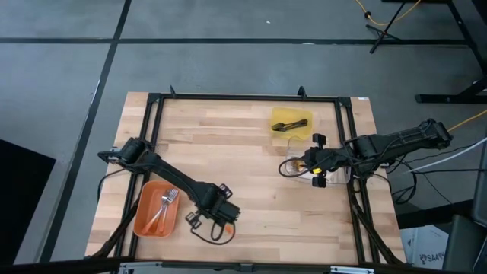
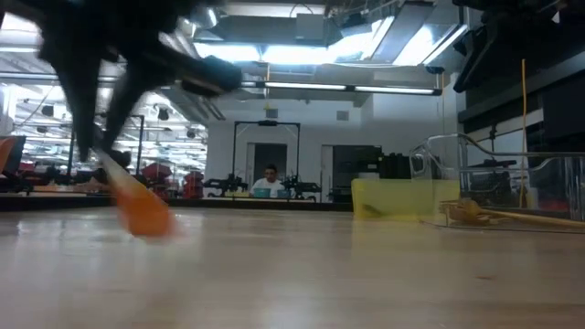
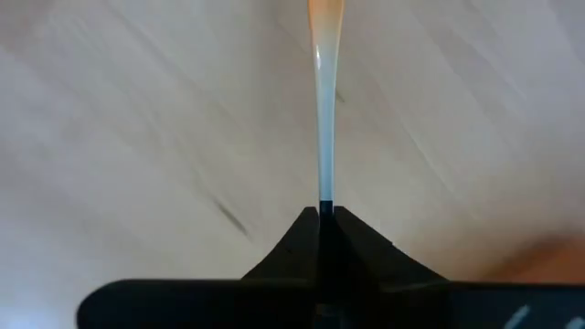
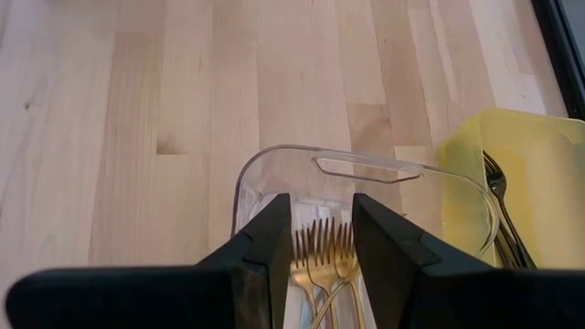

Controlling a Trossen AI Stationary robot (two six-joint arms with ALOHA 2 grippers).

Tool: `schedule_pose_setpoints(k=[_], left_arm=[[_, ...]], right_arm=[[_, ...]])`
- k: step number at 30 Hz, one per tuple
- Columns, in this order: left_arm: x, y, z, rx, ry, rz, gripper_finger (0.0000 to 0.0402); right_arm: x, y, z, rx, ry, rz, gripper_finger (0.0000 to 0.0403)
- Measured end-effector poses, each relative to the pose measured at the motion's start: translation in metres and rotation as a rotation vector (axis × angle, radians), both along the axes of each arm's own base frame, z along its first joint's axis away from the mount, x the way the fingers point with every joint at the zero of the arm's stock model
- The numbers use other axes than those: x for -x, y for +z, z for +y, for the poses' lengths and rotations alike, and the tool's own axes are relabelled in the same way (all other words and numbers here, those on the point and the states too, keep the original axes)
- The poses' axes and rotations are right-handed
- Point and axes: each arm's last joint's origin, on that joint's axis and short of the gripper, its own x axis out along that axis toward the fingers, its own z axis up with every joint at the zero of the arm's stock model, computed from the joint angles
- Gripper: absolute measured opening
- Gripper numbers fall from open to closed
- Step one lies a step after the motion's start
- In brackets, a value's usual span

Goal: Sort silverware by color (type)
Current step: Put the orange fork into the orange bin

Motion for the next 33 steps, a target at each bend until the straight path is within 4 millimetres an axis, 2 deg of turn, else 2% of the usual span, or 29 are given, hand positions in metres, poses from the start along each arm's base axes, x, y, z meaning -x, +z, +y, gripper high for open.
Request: schedule_pose_setpoints(k=[11, 16, 22, 33], left_arm=[[0.049, 0.056, 0.002, -0.046, -0.056, 0.089, 0.0010], [0.076, 0.076, 0.008, -0.103, -0.082, 0.191, 0.0010], [0.090, 0.085, 0.001, -0.092, -0.143, 0.180, 0.0010], [0.098, 0.085, -0.011, -0.091, -0.198, 0.182, 0.0010]], right_arm=[[0.001, -0.001, 0.000, 0.004, 0.000, 0.013, 0.0108], [0.001, -0.001, 0.000, 0.004, 0.000, 0.013, 0.0108], [0.001, -0.001, 0.000, 0.003, 0.000, 0.012, 0.0108], [0.001, -0.001, 0.000, 0.004, 0.000, 0.013, 0.0108]])
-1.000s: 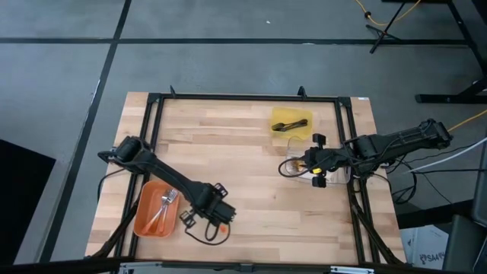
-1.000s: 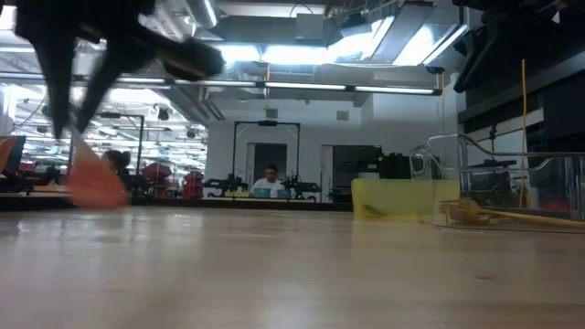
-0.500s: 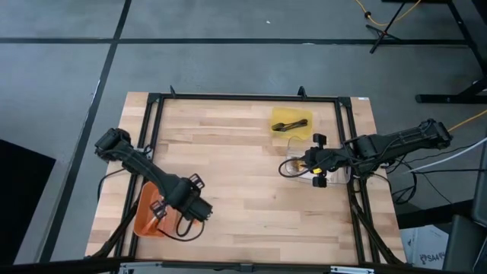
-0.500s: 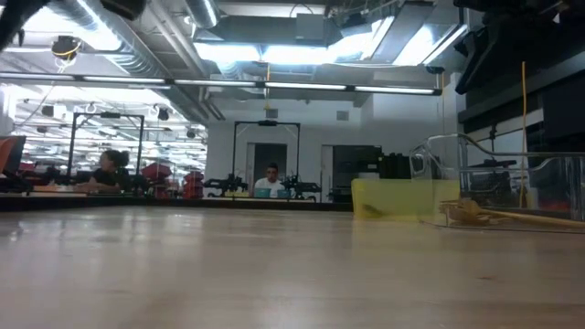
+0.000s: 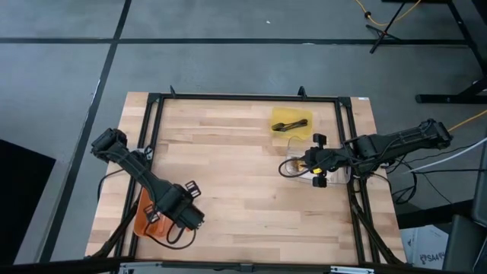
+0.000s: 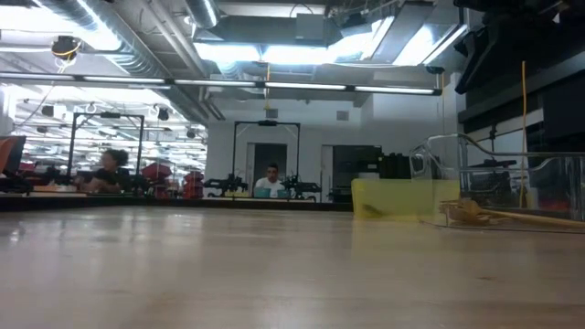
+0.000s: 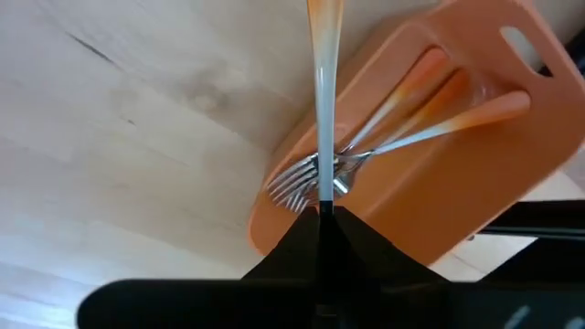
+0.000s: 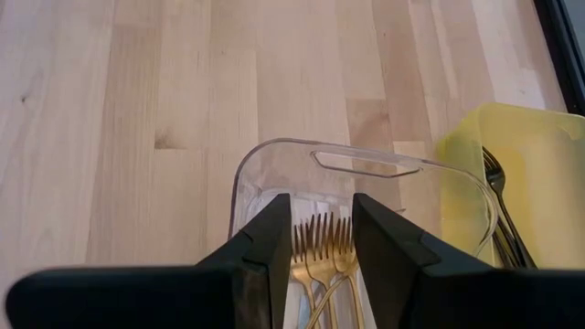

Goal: Sort silverware by color (type)
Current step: Put the orange fork into the orange bin

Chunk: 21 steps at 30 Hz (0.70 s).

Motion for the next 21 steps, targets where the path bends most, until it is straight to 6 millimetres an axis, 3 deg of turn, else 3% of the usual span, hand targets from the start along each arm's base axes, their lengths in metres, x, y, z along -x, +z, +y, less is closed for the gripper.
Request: schedule_pose_setpoints(k=[4, 9, 21], left_arm=[[0.008, -0.011, -0.004, 0.036, 0.050, 0.093, 0.0010], [0.037, -0.020, -0.001, 0.045, 0.159, 0.200, 0.0010], [0.061, 0.012, 0.016, 0.048, 0.334, 0.048, 0.0010]], right_arm=[[0.000, 0.000, 0.000, 0.000, 0.000, 0.000, 0.0108], [0.000, 0.000, 0.000, 0.000, 0.000, 0.000, 0.0108], [0.000, 0.000, 0.000, 0.000, 0.000, 0.000, 0.0108]])
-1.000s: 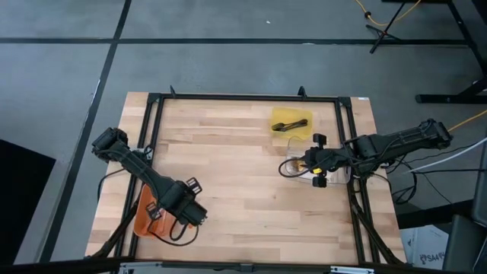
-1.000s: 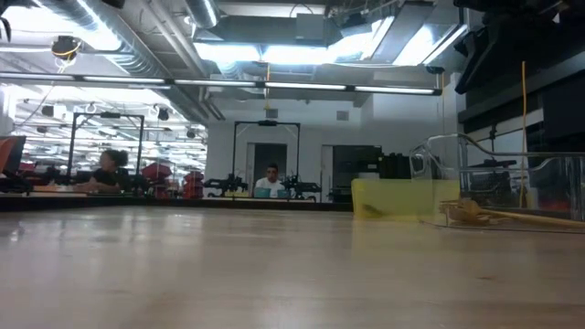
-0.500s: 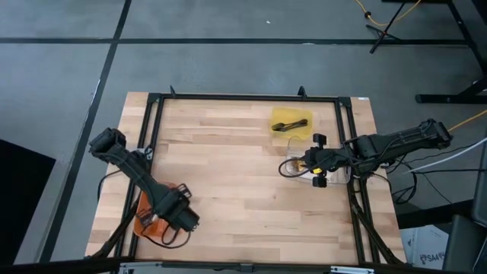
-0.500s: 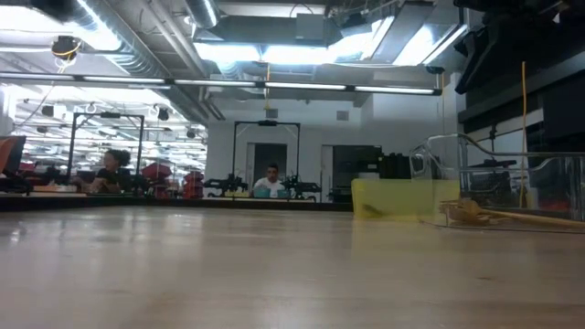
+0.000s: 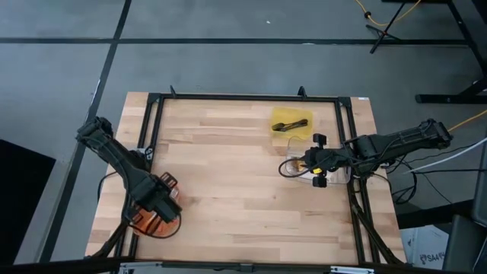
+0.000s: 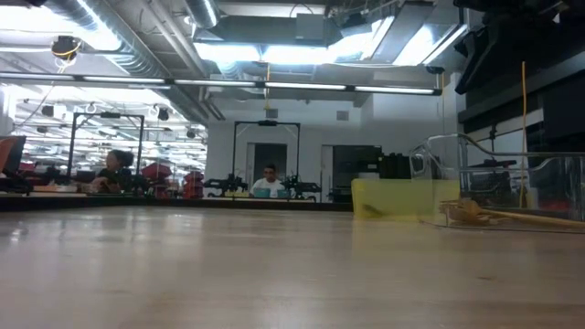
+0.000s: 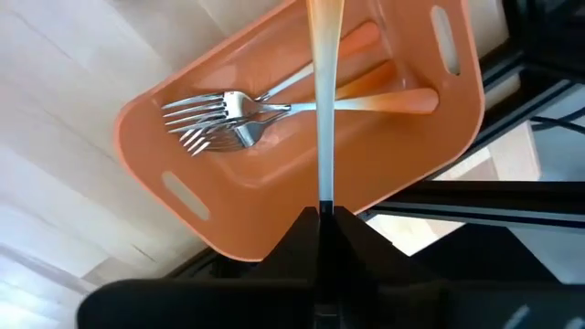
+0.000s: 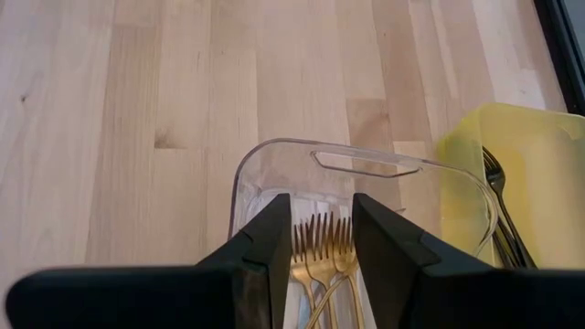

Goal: Sort silverware by color (type)
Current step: Put the orange fork into the orange bin

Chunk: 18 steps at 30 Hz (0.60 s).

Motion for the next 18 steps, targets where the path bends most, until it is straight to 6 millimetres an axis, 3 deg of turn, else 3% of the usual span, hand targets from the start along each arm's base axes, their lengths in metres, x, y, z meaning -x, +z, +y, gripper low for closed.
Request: schedule_pose_setpoints(k=[4, 13, 18], left_arm=[[0.004, -0.005, -0.002, 0.010, -0.013, 0.031, 0.0010], [0.019, -0.041, 0.006, -0.005, 0.019, 0.239, 0.0010], [0.020, -0.044, 0.007, -0.007, 0.023, 0.257, 0.0010]], right_arm=[[0.000, 0.000, 0.000, 0.000, 0.000, 0.000, 0.0108], [0.000, 0.000, 0.000, 0.000, 0.000, 0.000, 0.0108], [0.000, 0.000, 0.000, 0.000, 0.000, 0.000, 0.0108]])
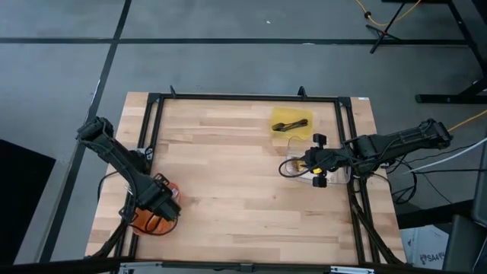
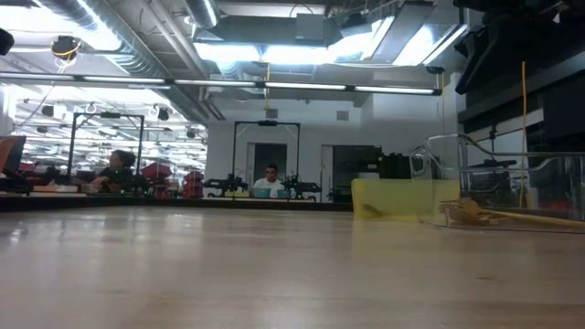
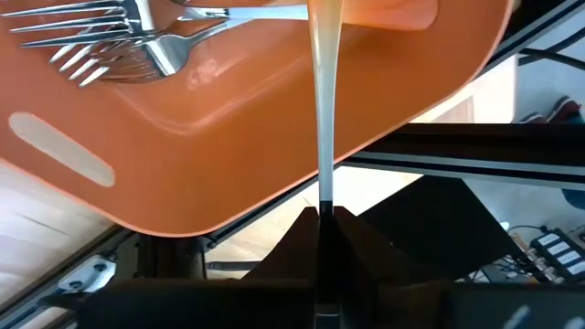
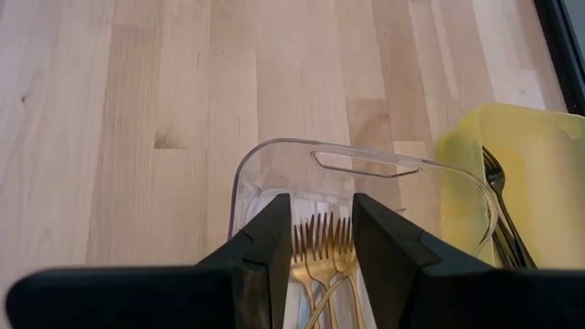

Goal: Sort silverware by color (type)
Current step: Put the orange fork into the orange bin

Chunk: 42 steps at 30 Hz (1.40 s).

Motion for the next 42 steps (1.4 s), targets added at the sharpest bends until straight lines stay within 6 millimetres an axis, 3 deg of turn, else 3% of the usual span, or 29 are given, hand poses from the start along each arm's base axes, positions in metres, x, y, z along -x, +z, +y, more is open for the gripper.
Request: schedule_pose_setpoints(k=[25, 35, 42], left_arm=[[-0.009, -0.004, -0.007, 0.070, -0.006, -0.102, 0.0016], [-0.013, -0.006, -0.006, -0.012, -0.045, -0.218, 0.0025], [-0.012, -0.005, -0.006, 0.008, -0.036, -0.188, 0.0026]], right_arm=[[0.000, 0.000, 0.000, 0.000, 0.000, 0.000, 0.0108], [0.000, 0.000, 0.000, 0.000, 0.000, 0.000, 0.0108], [0.000, 0.000, 0.000, 0.000, 0.000, 0.000, 0.0108]])
